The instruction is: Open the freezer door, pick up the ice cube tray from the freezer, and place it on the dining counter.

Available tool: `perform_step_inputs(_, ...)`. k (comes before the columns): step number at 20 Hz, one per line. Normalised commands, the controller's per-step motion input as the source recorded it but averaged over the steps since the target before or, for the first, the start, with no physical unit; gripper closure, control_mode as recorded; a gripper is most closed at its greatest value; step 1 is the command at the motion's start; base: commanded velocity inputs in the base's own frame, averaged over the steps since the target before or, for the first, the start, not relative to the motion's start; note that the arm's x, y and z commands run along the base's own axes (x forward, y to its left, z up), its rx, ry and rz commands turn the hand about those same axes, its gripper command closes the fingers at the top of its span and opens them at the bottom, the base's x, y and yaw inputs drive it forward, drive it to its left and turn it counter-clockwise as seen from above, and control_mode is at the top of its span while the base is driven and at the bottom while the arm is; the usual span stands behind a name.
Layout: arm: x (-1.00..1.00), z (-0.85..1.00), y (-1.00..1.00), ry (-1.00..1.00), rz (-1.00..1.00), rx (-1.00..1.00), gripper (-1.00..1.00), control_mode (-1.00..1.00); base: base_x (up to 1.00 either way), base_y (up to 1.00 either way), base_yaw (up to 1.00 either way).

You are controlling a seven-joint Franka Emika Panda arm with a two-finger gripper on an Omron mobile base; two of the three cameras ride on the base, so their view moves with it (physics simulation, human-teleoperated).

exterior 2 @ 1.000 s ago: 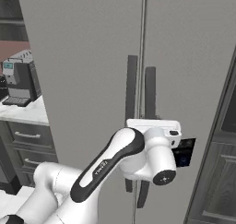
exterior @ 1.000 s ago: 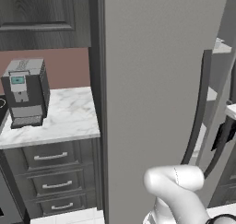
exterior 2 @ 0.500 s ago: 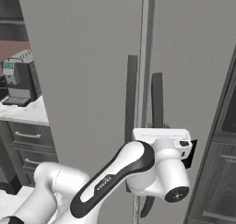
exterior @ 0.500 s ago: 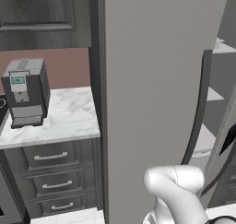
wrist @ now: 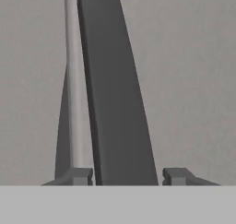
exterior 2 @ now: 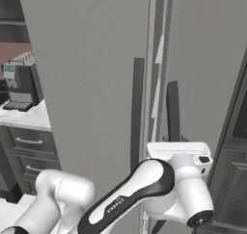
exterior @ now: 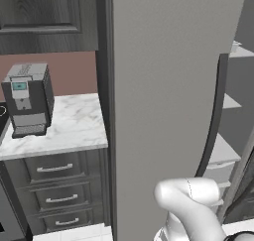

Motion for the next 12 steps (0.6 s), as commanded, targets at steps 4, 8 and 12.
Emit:
perform_step_inputs(4,-0.35,0.0,-0.27,0.0,0.0,0.0,1.0,-1.0,0.0,0.0,0.0)
perform_step_inputs(8,-0.31,0.0,-0.26,0.0,0.0,0.0,1.0,-1.0,0.0,0.0,0.0)
perform_step_inputs(12,-0.26,0.0,-0.25,0.0,0.0,0.0,1.0,-1.0,0.0,0.0,0.0)
